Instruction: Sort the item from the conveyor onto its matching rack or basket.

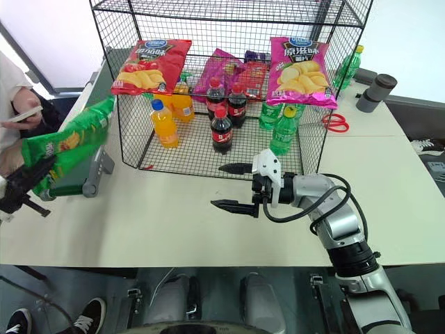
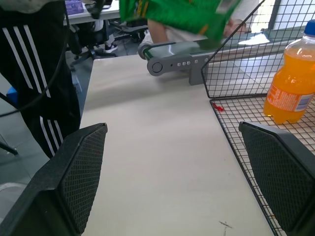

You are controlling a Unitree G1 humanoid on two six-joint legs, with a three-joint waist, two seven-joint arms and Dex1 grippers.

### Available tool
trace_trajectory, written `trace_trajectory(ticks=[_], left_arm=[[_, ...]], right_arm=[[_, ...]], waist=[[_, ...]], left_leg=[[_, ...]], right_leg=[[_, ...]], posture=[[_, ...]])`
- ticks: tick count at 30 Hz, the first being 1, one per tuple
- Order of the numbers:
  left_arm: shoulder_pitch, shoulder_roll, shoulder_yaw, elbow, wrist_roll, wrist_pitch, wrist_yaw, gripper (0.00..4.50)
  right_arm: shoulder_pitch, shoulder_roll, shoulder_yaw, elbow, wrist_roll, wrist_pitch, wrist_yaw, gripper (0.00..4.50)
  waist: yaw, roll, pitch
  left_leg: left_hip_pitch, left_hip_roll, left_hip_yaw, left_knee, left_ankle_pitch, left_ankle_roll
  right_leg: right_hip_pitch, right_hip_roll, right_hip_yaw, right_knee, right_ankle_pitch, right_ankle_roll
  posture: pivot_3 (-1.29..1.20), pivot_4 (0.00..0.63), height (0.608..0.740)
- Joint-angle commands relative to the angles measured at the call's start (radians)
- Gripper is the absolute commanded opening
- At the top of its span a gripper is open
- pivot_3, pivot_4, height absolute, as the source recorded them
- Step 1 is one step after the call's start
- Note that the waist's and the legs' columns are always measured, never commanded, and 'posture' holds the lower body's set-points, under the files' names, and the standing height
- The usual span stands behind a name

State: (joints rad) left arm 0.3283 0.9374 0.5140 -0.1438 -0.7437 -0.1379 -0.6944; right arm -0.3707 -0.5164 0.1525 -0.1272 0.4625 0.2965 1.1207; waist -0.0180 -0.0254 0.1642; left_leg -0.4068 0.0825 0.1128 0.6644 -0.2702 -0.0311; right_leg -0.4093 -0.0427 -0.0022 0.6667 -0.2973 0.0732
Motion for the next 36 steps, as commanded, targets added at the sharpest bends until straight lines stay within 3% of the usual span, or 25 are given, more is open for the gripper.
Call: trace_trajectory(ticks=[1, 5, 9, 14, 16, 20, 26, 29, 36], left_arm=[[0.051, 0.051, 0.149, -0.158, -0.347, 0.323, -0.108, 0.04], [0.075, 0.082, 0.191, -0.247, -0.584, 0.589, -0.165, 0.04], [-0.013, 0.100, 0.121, -0.287, -0.832, 0.790, -0.160, 0.04], [-0.277, 0.074, -0.071, -0.167, -1.047, 0.972, -0.162, 0.04], [-0.370, 0.057, -0.126, -0.103, -1.105, 1.040, -0.160, 0.04], [-0.541, -0.001, -0.241, 0.009, -1.090, 1.159, -0.197, 0.04], [-0.728, -0.095, -0.327, 0.141, -1.055, 1.291, -0.239, 0.04], [-0.762, -0.124, -0.332, 0.157, -1.021, 1.327, -0.255, 0.04], [-0.803, -0.154, -0.323, 0.171, -1.027, 1.407, -0.245, 0.04]], right_arm=[[-0.029, -0.005, -0.036, 0.007, 0.021, -0.013, 0.020, 4.50], [-0.025, -0.020, -0.083, -0.015, 0.092, 0.067, 0.019, 4.50], [-0.012, -0.034, -0.151, -0.063, 0.232, 0.225, -0.003, 4.50], [0.024, -0.112, -0.277, -0.099, 0.515, 0.535, -0.033, 4.50], [0.041, -0.125, -0.302, -0.106, 0.552, 0.576, -0.044, 4.50], [0.054, -0.125, -0.357, -0.123, 0.672, 0.678, -0.101, 4.50], [0.030, -0.080, -0.349, -0.138, 0.652, 0.639, -0.161, 4.50], [0.023, -0.046, -0.318, -0.114, 0.568, 0.573, -0.193, 4.50], [-0.011, -0.001, -0.353, -0.100, 0.728, 0.657, -0.183, 4.50]], waist=[[0.000, 0.000, 0.000], [0.002, 0.001, 0.001], [0.006, 0.001, 0.001], [0.008, 0.002, 0.001], [0.006, 0.001, 0.001], [0.001, 0.002, 0.001], [0.004, 0.002, 0.001], [0.003, 0.002, 0.001], [0.005, 0.002, 0.001]], left_leg=[[0.000, 0.000, 0.000, 0.000, 0.000, 0.000], [0.000, 0.000, -0.002, 0.000, 0.000, 0.000], [0.001, -0.002, -0.003, 0.000, 0.000, -0.001], [0.001, -0.003, -0.005, 0.000, 0.000, -0.001], [0.001, -0.003, -0.005, 0.001, 0.000, 0.000], [0.001, -0.003, -0.005, 0.000, 0.000, 0.000], [0.000, -0.004, -0.007, 0.000, 0.000, 0.000], [0.000, -0.004, -0.007, 0.001, 0.001, -0.001], [-0.001, -0.004, -0.007, 0.001, 0.001, -0.001]], right_leg=[[0.000, 0.000, 0.000, 0.000, 0.000, 0.000], [0.000, 0.000, 0.000, 0.000, 0.000, 0.000], [0.001, 0.000, 0.000, 0.000, 0.000, 0.000], [0.002, 0.000, 0.000, 0.000, 0.000, 0.000], [0.002, 0.001, 0.000, 0.000, 0.000, 0.000], [0.001, 0.002, 0.001, 0.000, 0.000, 0.000], [0.001, 0.003, 0.001, 0.000, 0.000, 0.000], [0.001, 0.003, 0.001, 0.000, 0.000, 0.000], [0.000, 0.003, 0.001, 0.000, 0.000, 0.001]], posture=[[0.00, 0.150, 0.740], [0.00, 0.150, 0.740], [0.00, 0.150, 0.740], [0.00, 0.150, 0.740], [0.00, 0.150, 0.740], [0.00, 0.150, 0.740], [0.00, 0.150, 0.740], [0.00, 0.150, 0.740], [0.00, 0.150, 0.740]])
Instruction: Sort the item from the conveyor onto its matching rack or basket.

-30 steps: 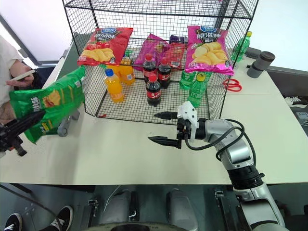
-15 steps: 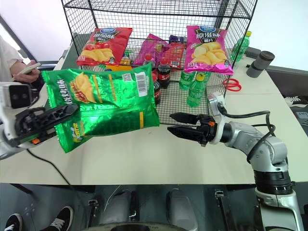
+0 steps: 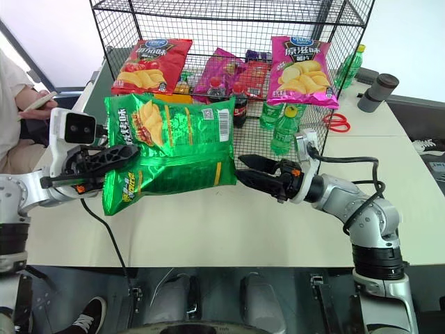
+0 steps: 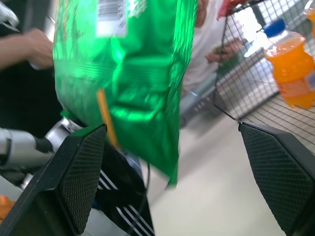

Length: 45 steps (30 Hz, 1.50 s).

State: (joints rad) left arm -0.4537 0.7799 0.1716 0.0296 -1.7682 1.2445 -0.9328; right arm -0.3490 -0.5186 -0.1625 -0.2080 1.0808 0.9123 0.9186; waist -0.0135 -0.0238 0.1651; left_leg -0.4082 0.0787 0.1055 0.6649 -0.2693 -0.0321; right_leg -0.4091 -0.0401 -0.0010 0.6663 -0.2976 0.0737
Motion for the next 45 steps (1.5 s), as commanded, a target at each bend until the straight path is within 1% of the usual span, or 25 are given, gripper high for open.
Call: trace_trajectory(ticks=[1, 3, 6, 13, 18, 21, 25, 27, 28, 30, 33, 37, 42, 45], left_arm=[[-0.022, 0.004, 0.021, -0.002, 0.015, 0.030, -0.011, 0.04], [-0.023, 0.002, 0.027, 0.005, 0.036, 0.038, -0.020, 0.04], [-0.030, -0.007, 0.034, 0.016, 0.051, 0.047, -0.027, 0.04], [-0.029, -0.041, 0.050, 0.020, 0.139, 0.015, -0.032, 0.04], [-0.024, -0.036, 0.064, 0.016, 0.220, 0.005, -0.086, 0.04], [-0.032, -0.036, 0.072, 0.012, 0.242, 0.010, -0.110, 0.04], [-0.055, -0.037, 0.082, 0.008, 0.220, 0.035, -0.116, 0.04], [-0.052, -0.042, 0.079, 0.001, 0.233, 0.036, -0.127, 0.04], [-0.053, -0.045, 0.080, -0.007, 0.226, 0.040, -0.125, 0.04], [-0.063, -0.052, 0.084, -0.016, 0.196, 0.050, -0.115, 0.04], [-0.074, -0.065, 0.084, -0.034, 0.151, 0.062, -0.091, 0.04], [-0.076, -0.078, 0.084, -0.052, 0.078, 0.070, -0.053, 0.04], [-0.076, -0.078, 0.085, -0.044, -0.021, 0.059, 0.009, 0.04], [-0.076, -0.074, 0.086, -0.033, -0.033, 0.048, 0.029, 0.04]], right_arm=[[-0.042, -0.004, -0.043, -0.023, 0.160, 0.075, 0.020, 4.50], [-0.052, -0.017, -0.045, -0.018, 0.239, 0.144, 0.010, 4.50], [-0.055, -0.029, -0.024, -0.032, 0.262, 0.178, 0.010, 4.50], [-0.063, -0.030, 0.029, -0.048, 0.246, 0.211, 0.001, 4.50], [-0.051, -0.024, 0.024, -0.050, 0.285, 0.236, -0.043, 4.50], [-0.029, -0.022, 0.047, -0.064, 0.252, 0.234, -0.044, 4.50], [-0.013, 0.007, 0.085, -0.069, 0.194, 0.206, -0.072, 4.50], [-0.016, 0.026, 0.083, -0.051, 0.229, 0.227, -0.095, 4.50], [-0.009, 0.033, 0.091, -0.057, 0.212, 0.216, -0.096, 4.50], [-0.001, 0.053, 0.104, -0.050, 0.164, 0.189, -0.116, 4.50], [0.001, 0.071, 0.107, -0.034, 0.163, 0.185, -0.110, 4.50], [-0.034, 0.131, 0.086, 0.036, 0.142, 0.141, -0.146, 4.50], [-0.042, 0.146, 0.037, 0.062, 0.227, 0.174, -0.136, 4.50], [-0.032, 0.129, 0.023, 0.015, 0.277, 0.191, -0.104, 4.50]], waist=[[0.000, 0.000, 0.000], [-0.001, 0.000, 0.000], [0.000, 0.000, 0.000], [0.000, 0.000, 0.000], [0.000, 0.000, 0.000], [0.000, 0.000, 0.000], [0.000, 0.000, 0.000], [-0.001, 0.000, 0.000], [-0.002, 0.000, 0.000], [-0.001, 0.000, 0.000], [-0.001, 0.000, 0.000], [-0.002, 0.000, 0.000], [-0.001, 0.000, 0.000], [-0.001, 0.000, 0.000]], left_leg=[[0.000, 0.000, 0.000, 0.000, 0.000, 0.000], [0.000, 0.000, 0.000, 0.000, 0.000, 0.000], [0.000, 0.000, 0.000, 0.000, 0.000, 0.000], [0.000, 0.000, 0.000, 0.000, 0.000, 0.000], [0.000, 0.000, 0.000, 0.000, 0.000, 0.000], [0.000, 0.000, 0.000, 0.000, 0.000, 0.000], [0.000, 0.000, -0.001, 0.000, 0.000, 0.000], [0.000, 0.000, -0.001, 0.000, 0.000, 0.000], [0.000, 0.000, -0.001, 0.000, 0.000, 0.000], [0.000, 0.000, -0.001, 0.000, 0.000, 0.000], [-0.001, 0.000, -0.001, 0.000, 0.000, 0.000], [-0.001, 0.000, -0.001, 0.000, 0.000, 0.000], [-0.001, 0.000, -0.001, 0.000, 0.000, 0.000], [-0.001, 0.000, -0.001, 0.000, 0.000, 0.000]], right_leg=[[0.000, 0.000, 0.000, 0.000, 0.000, 0.000], [0.000, 0.000, 0.000, 0.000, 0.000, 0.000], [0.000, 0.000, 0.000, 0.000, 0.000, 0.000], [0.000, 0.000, 0.000, 0.000, 0.000, 0.000], [0.000, 0.000, 0.000, 0.000, 0.000, 0.000], [0.000, 0.000, 0.000, 0.000, 0.000, 0.000], [0.000, 0.000, 0.000, 0.000, 0.000, 0.000], [0.000, 0.000, 0.000, 0.000, 0.000, 0.000], [0.000, 0.000, 0.000, 0.000, 0.000, 0.000], [0.000, 0.000, 0.000, 0.000, 0.000, 0.000], [0.000, 0.000, 0.000, 0.000, 0.000, 0.000], [0.000, 0.000, 0.000, 0.000, 0.000, 0.000], [0.000, 0.000, 0.000, 0.000, 0.000, 0.000], [0.000, 0.000, 0.000, -0.001, 0.000, 0.000]], posture=[[0.00, 0.150, 0.740], [0.00, 0.150, 0.740], [0.00, 0.150, 0.740], [0.00, 0.150, 0.740], [0.00, 0.150, 0.740], [0.00, 0.150, 0.740], [0.00, 0.150, 0.740], [0.00, 0.150, 0.740], [0.00, 0.150, 0.740], [0.00, 0.150, 0.740], [0.00, 0.150, 0.740], [0.00, 0.150, 0.740], [0.00, 0.150, 0.740], [0.00, 0.150, 0.740]])
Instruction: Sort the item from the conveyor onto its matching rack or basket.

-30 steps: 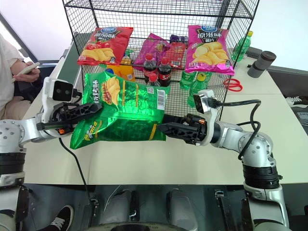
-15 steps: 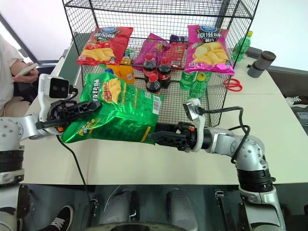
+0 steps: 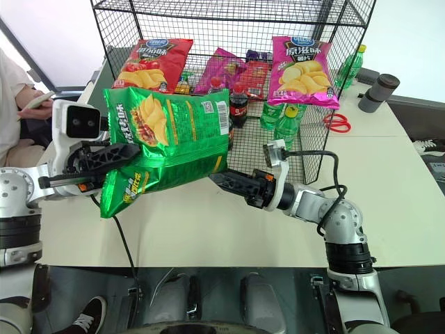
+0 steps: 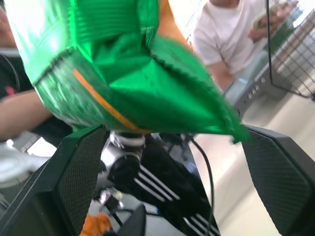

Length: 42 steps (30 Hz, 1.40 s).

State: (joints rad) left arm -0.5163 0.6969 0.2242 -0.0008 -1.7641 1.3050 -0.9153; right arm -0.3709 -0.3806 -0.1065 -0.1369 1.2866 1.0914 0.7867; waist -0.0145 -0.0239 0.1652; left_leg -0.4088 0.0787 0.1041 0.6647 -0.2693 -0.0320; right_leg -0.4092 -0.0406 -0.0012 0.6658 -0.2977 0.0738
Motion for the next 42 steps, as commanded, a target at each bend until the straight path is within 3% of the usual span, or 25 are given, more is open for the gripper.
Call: trace_trajectory(ticks=[1, 8, 24, 28, 33, 35, 36, 39, 42], left_arm=[[-0.008, 0.011, 0.033, 0.004, -0.033, -0.011, 0.012, 0.04], [-0.005, -0.002, 0.036, 0.027, -0.071, -0.026, 0.048, 0.04], [0.068, 0.009, 0.063, 0.078, 0.220, -0.062, -0.066, 0.04], [0.068, -0.005, 0.062, 0.073, 0.276, -0.090, -0.079, 0.00], [0.059, -0.027, 0.075, 0.069, 0.326, -0.126, -0.081, 0.00], [0.055, -0.029, 0.081, 0.076, 0.344, -0.132, -0.075, 0.00], [0.054, -0.026, 0.081, 0.084, 0.348, -0.127, -0.075, 0.00], [0.067, -0.007, 0.077, 0.090, 0.380, -0.117, -0.079, 0.80], [0.083, -0.003, 0.093, 0.093, 0.406, -0.133, -0.074, 2.13]], right_arm=[[-0.014, -0.008, -0.044, -0.060, 0.104, 0.019, 0.030, 4.50], [-0.042, 0.013, -0.063, -0.042, 0.185, 0.023, -0.019, 4.50], [-0.047, -0.029, -0.061, -0.044, 0.175, 0.017, -0.016, 4.50], [-0.036, -0.049, -0.040, -0.063, 0.143, 0.025, 0.008, 3.23], [-0.036, -0.068, -0.006, -0.065, 0.045, -0.010, 0.043, 0.87], [-0.042, -0.077, 0.000, -0.060, 0.005, -0.031, 0.061, 0.12], [-0.044, -0.084, 0.007, -0.063, -0.023, -0.048, 0.075, 0.09], [-0.058, -0.093, -0.002, -0.058, -0.067, -0.084, 0.085, 0.09], [-0.061, -0.119, -0.004, -0.055, -0.128, -0.120, 0.108, 0.09]], waist=[[0.000, 0.000, 0.000], [-0.001, 0.000, 0.000], [0.000, 0.000, 0.000], [0.000, 0.000, 0.000], [0.000, 0.000, 0.000], [-0.001, 0.000, 0.000], [-0.001, 0.000, 0.000], [-0.001, 0.000, 0.000], [0.000, 0.000, 0.000]], left_leg=[[0.000, 0.000, 0.000, 0.000, 0.000, 0.000], [0.000, 0.000, 0.000, 0.000, 0.000, 0.000], [0.000, 0.000, 0.000, 0.000, 0.000, 0.000], [0.000, 0.000, 0.000, 0.000, 0.000, 0.000], [0.000, 0.000, 0.000, -0.001, 0.000, 0.000], [0.000, 0.000, 0.000, -0.001, 0.000, 0.000], [0.000, 0.000, 0.000, -0.001, 0.000, 0.000], [0.000, 0.000, 0.000, -0.001, 0.000, 0.000], [0.000, 0.000, 0.000, -0.001, 0.000, 0.000]], right_leg=[[0.000, 0.000, 0.000, 0.000, 0.000, 0.000], [0.000, 0.000, 0.000, 0.000, 0.000, 0.000], [0.000, 0.000, 0.000, -0.001, 0.000, 0.000], [0.000, 0.000, 0.000, -0.001, 0.000, 0.000], [0.000, 0.000, 0.000, -0.001, 0.000, 0.000], [0.000, 0.000, 0.000, -0.001, 0.000, 0.000], [0.000, 0.000, 0.000, -0.001, 0.000, 0.000], [0.000, 0.000, 0.000, -0.001, 0.000, 0.000], [-0.001, 0.000, 0.000, -0.001, 0.000, 0.000]], posture=[[0.00, 0.150, 0.740], [0.00, 0.150, 0.740], [0.00, 0.150, 0.740], [0.00, 0.150, 0.740], [0.00, 0.150, 0.740], [0.00, 0.150, 0.740], [0.00, 0.150, 0.740], [0.00, 0.150, 0.740], [0.00, 0.150, 0.740]])
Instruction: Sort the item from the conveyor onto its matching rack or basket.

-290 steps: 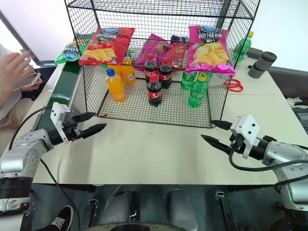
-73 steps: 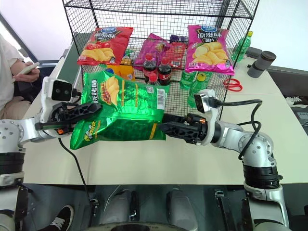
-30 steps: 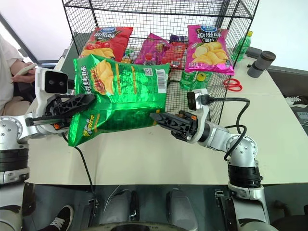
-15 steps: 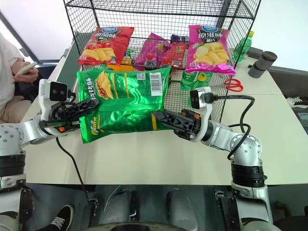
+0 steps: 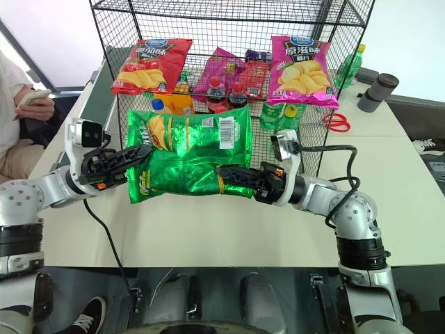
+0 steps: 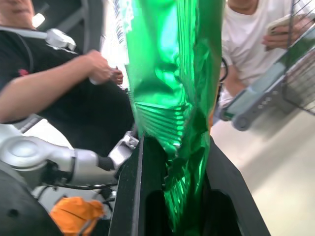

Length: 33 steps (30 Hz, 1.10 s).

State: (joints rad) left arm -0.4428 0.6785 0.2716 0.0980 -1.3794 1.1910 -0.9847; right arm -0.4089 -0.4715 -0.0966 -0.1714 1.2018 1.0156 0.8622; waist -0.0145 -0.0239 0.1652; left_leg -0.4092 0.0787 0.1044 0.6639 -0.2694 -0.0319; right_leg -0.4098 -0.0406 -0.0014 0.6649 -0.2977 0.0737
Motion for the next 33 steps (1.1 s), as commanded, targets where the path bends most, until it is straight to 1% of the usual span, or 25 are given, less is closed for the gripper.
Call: trace_trajectory(ticks=[1, 2, 3, 5, 6, 7, 8, 10, 12, 14, 17, 20, 21, 23, 25, 27, 29, 30, 33], left_arm=[[0.019, 0.021, 0.052, -0.008, 0.034, -0.027, -0.007, 2.62], [0.033, 0.024, 0.065, -0.012, 0.061, -0.053, -0.008, 3.04], [0.043, 0.026, 0.078, -0.011, 0.074, -0.068, -0.005, 3.69], [0.075, 0.038, 0.084, -0.028, 0.133, -0.119, -0.015, 4.50], [0.088, 0.040, 0.089, -0.035, 0.146, -0.129, -0.017, 4.50], [0.104, 0.043, 0.088, -0.048, 0.173, -0.154, -0.023, 4.50], [0.121, 0.045, 0.086, -0.064, 0.202, -0.186, -0.031, 4.50], [0.162, 0.044, 0.088, -0.093, 0.256, -0.246, -0.037, 4.50], [0.203, 0.027, 0.075, -0.135, 0.348, -0.364, -0.045, 4.50], [0.219, 0.001, 0.085, -0.164, 0.375, -0.420, -0.027, 4.50], [0.237, -0.007, 0.083, -0.199, 0.409, -0.458, -0.020, 4.50], [0.244, -0.054, 0.077, -0.252, 0.505, -0.564, 0.080, 4.50], [0.241, -0.084, 0.088, -0.265, 0.519, -0.594, 0.126, 4.50], [0.258, -0.112, 0.075, -0.302, 0.587, -0.675, 0.155, 4.50], [0.264, -0.142, 0.057, -0.326, 0.647, -0.736, 0.192, 4.50], [0.259, -0.169, 0.025, -0.336, 0.697, -0.787, 0.214, 4.50], [0.249, -0.204, 0.000, -0.343, 0.713, -0.812, 0.230, 4.50], [0.245, -0.215, -0.007, -0.343, 0.715, -0.817, 0.235, 4.50], [0.238, -0.236, -0.025, -0.351, 0.729, -0.830, 0.255, 4.50]], right_arm=[[-0.019, -0.046, -0.006, -0.026, -0.087, -0.077, 0.052, 0.09], [-0.026, -0.057, -0.025, -0.023, -0.090, -0.085, 0.049, 0.09], [-0.032, -0.067, -0.036, -0.022, -0.108, -0.101, 0.044, 0.09], [-0.020, -0.145, 0.010, -0.061, -0.241, -0.190, 0.101, 0.09], [-0.009, -0.185, 0.044, -0.080, -0.333, -0.260, 0.125, 0.09], [-0.003, -0.212, 0.060, -0.093, -0.385, -0.302, 0.138, 0.09], [-0.002, -0.229, 0.059, -0.106, -0.399, -0.314, 0.143, 0.09], [-0.005, -0.308, 0.091, -0.162, -0.522, -0.414, 0.179, 0.09], [-0.020, -0.354, 0.104, -0.210, -0.595, -0.476, 0.193, 0.09], [-0.054, -0.361, 0.078, -0.250, -0.589, -0.488, 0.181, 0.09], [-0.103, -0.362, 0.043, -0.293, -0.592, -0.527, 0.170, 0.09], [-0.174, -0.378, 0.017, -0.319, -0.660, -0.623, 0.156, 0.09], [-0.204, -0.375, 0.016, -0.305, -0.710, -0.677, 0.138, 0.09], [-0.262, -0.352, 0.025, -0.257, -0.792, -0.761, 0.092, 0.09], [-0.316, -0.328, 0.063, -0.182, -0.920, -0.863, 0.026, 0.09], [-0.355, -0.320, 0.127, -0.087, -1.120, -1.005, -0.065, 0.09], [-0.386, -0.298, 0.173, -0.004, -1.266, -1.103, -0.158, 0.09], [-0.398, -0.289, 0.186, 0.027, -1.309, -1.125, -0.188, 0.09], [-0.407, -0.294, 0.256, 0.129, -1.492, -1.244, -0.273, 0.09]], waist=[[0.000, 0.000, 0.000], [0.000, 0.000, 0.000], [0.000, 0.000, 0.000], [0.000, 0.000, 0.000], [0.000, 0.000, 0.000], [0.000, 0.000, 0.000], [0.000, 0.000, 0.000], [0.001, 0.000, 0.001], [0.001, 0.001, 0.001], [0.000, 0.001, 0.001], [0.001, 0.000, 0.001], [0.002, 0.000, 0.001], [0.003, 0.000, 0.001], [0.003, 0.000, 0.001], [0.000, 0.000, 0.001], [-0.001, 0.000, 0.001], [-0.001, 0.000, 0.001], [-0.001, 0.000, 0.001], [0.000, 0.000, 0.001]], left_leg=[[0.000, 0.000, 0.000, 0.000, 0.000, 0.000], [0.000, 0.000, 0.000, 0.000, 0.000, 0.000], [0.000, 0.000, 0.000, 0.000, 0.000, 0.000], [0.000, 0.000, 0.000, 0.000, 0.000, 0.000], [0.000, 0.000, 0.000, 0.000, 0.000, 0.000], [0.000, 0.000, 0.001, -0.001, 0.000, 0.000], [0.000, 0.000, 0.001, -0.001, 0.000, 0.000], [0.000, 0.000, 0.001, -0.001, 0.000, 0.000], [-0.001, 0.000, 0.001, -0.001, 0.000, 0.000], [-0.001, 0.000, 0.002, -0.001, 0.000, 0.000], [-0.001, 0.000, 0.002, -0.001, 0.000, 0.000], [-0.001, 0.000, 0.002, -0.001, 0.000, 0.000], [-0.001, 0.000, 0.002, -0.001, 0.000, 0.000], [-0.001, 0.000, 0.002, -0.001, 0.000, 0.001], [-0.001, -0.001, 0.002, -0.001, 0.000, 0.001], [0.000, -0.001, 0.003, -0.001, 0.000, 0.001], [0.000, -0.001, 0.004, -0.001, 0.000, 0.001], [0.000, -0.001, 0.004, -0.001, 0.000, 0.000], [-0.001, -0.001, 0.005, -0.001, 0.000, 0.000]], right_leg=[[0.000, 0.000, 0.000, 0.000, 0.000, 0.000], [0.000, 0.000, 0.000, 0.000, 0.000, 0.000], [0.000, 0.000, 0.000, 0.000, 0.000, 0.000], [-0.001, 0.000, 0.000, 0.000, 0.000, 0.000], [-0.001, 0.000, 0.000, 0.000, 0.000, 0.000], [-0.001, -0.001, 0.000, 0.000, 0.000, 0.000], [-0.001, -0.001, 0.000, -0.001, 0.000, 0.000], [-0.001, -0.001, 0.000, -0.001, 0.000, 0.000], [-0.002, -0.002, 0.000, -0.001, 0.000, 0.000], [-0.002, -0.002, 0.000, -0.001, 0.000, 0.000], [-0.002, -0.002, 0.000, -0.001, 0.000, 0.000], [-0.002, -0.003, 0.000, -0.001, 0.000, 0.000], [-0.002, -0.004, 0.000, -0.001, 0.000, 0.000], [-0.001, -0.004, 0.000, -0.002, 0.000, 0.000], [-0.001, -0.004, 0.000, -0.002, 0.000, 0.000], [-0.001, -0.004, 0.000, -0.002, 0.000, 0.000], [-0.001, -0.003, 0.000, -0.001, 0.000, 0.000], [-0.001, -0.003, 0.000, -0.001, 0.000, 0.000], [-0.002, -0.003, 0.001, -0.001, 0.000, 0.000]], posture=[[0.00, 0.150, 0.740], [0.00, 0.150, 0.740], [0.00, 0.150, 0.740], [0.00, 0.150, 0.740], [0.00, 0.150, 0.740], [0.00, 0.150, 0.740], [0.00, 0.150, 0.740], [0.00, 0.150, 0.740], [0.00, 0.150, 0.740], [0.00, 0.150, 0.740], [0.00, 0.150, 0.740], [0.00, 0.150, 0.740], [0.00, 0.150, 0.740], [0.00, 0.150, 0.740], [0.00, 0.150, 0.740], [0.00, 0.150, 0.740], [0.00, 0.150, 0.740], [0.00, 0.150, 0.740], [0.00, 0.150, 0.740]])
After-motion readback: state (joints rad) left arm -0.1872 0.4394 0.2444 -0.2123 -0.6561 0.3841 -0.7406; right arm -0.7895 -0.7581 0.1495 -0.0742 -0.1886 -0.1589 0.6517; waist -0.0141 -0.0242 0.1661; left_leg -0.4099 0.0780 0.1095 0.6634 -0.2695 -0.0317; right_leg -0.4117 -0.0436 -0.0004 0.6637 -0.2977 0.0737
